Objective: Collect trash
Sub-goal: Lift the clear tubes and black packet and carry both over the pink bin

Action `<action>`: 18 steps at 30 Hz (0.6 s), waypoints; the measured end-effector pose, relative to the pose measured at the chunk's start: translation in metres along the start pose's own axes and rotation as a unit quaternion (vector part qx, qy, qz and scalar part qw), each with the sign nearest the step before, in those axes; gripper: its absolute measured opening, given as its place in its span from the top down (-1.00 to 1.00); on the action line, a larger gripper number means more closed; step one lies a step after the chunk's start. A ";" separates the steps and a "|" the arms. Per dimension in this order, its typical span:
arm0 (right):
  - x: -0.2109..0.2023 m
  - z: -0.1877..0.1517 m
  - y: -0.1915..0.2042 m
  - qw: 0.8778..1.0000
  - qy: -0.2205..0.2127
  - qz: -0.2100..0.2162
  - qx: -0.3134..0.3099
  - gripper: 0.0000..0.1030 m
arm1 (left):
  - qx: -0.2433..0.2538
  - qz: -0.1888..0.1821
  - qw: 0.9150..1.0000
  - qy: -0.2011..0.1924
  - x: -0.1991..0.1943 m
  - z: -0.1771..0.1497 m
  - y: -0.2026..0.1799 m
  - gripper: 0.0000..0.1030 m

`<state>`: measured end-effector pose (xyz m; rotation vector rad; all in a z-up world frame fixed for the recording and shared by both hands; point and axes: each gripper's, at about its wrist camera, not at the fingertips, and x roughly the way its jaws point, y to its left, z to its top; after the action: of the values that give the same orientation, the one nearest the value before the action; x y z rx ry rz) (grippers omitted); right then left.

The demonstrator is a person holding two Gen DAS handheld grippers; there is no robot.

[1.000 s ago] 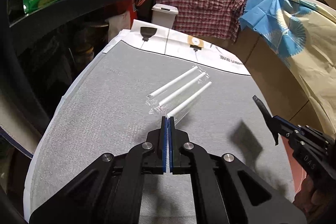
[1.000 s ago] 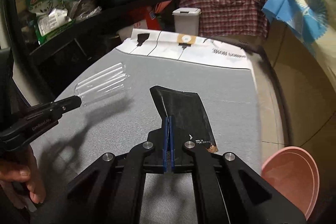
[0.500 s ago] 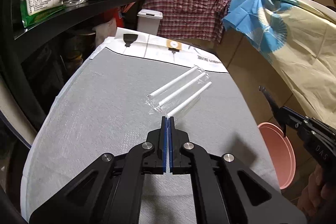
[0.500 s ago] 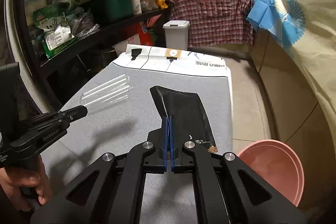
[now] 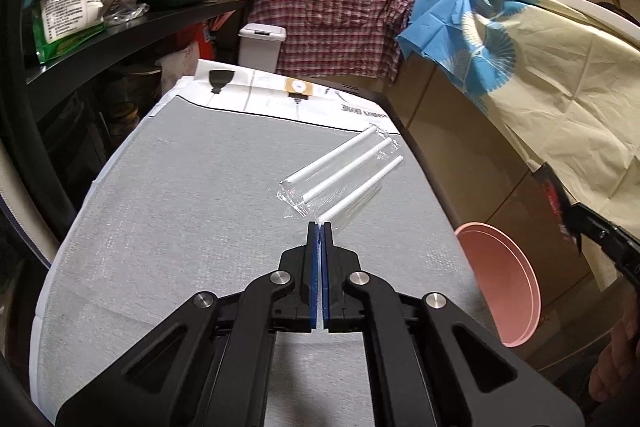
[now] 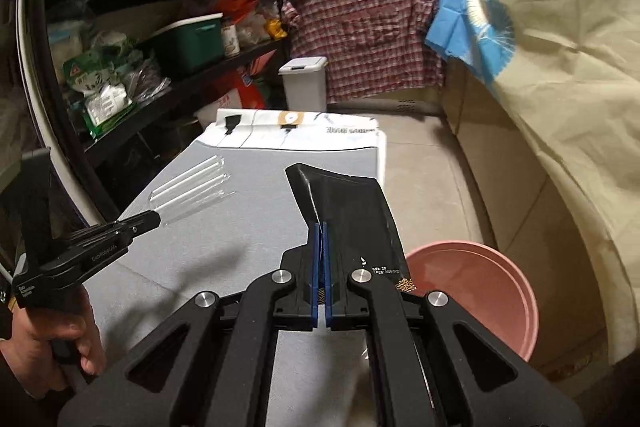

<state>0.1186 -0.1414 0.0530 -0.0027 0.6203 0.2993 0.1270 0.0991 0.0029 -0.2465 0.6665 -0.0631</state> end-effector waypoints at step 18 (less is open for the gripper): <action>-0.016 -0.016 -0.070 0.997 -0.012 -0.060 0.044 0.96 | 0.041 -0.028 0.999 0.014 0.016 -0.010 -0.051 0.98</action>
<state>0.1167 -0.2147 0.0427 0.0469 0.6067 0.1552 0.1344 0.0449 -0.0022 -0.1861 0.6836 -0.1477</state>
